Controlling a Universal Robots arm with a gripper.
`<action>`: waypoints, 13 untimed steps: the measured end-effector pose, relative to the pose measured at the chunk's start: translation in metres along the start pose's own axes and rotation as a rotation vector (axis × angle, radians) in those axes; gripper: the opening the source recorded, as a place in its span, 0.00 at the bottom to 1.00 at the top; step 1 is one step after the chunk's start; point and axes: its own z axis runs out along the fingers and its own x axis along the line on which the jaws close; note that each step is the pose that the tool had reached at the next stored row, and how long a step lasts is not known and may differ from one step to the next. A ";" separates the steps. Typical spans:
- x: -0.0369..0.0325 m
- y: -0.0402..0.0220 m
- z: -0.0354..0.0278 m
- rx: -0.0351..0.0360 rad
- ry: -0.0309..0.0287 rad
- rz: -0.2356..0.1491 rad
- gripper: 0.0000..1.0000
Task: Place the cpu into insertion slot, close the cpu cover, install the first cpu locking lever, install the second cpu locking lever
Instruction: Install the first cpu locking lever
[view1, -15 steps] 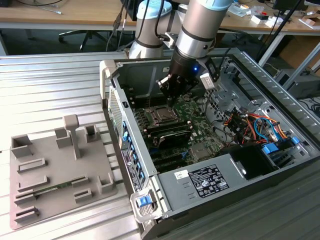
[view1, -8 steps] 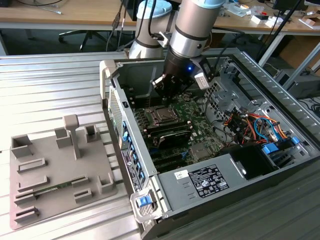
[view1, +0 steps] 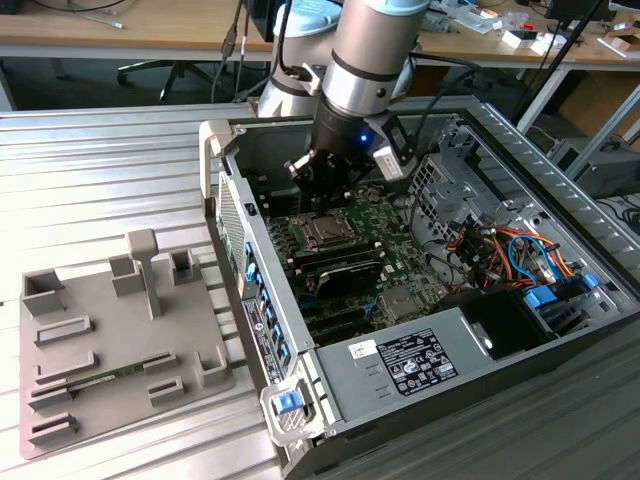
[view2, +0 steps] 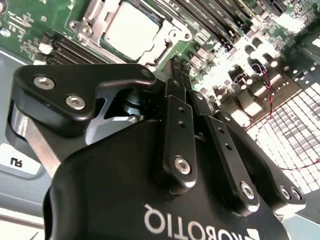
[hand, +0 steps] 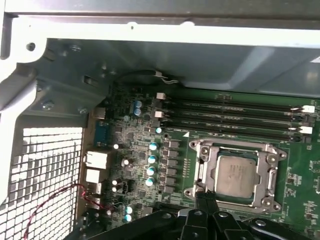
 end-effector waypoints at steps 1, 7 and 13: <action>0.0019 0.0002 0.0001 0.0000 -0.0003 0.000 0.11; 0.0138 0.0054 0.0002 0.0002 -0.0027 0.000 0.11; 0.0198 0.0233 0.0000 0.0004 -0.0041 0.000 0.11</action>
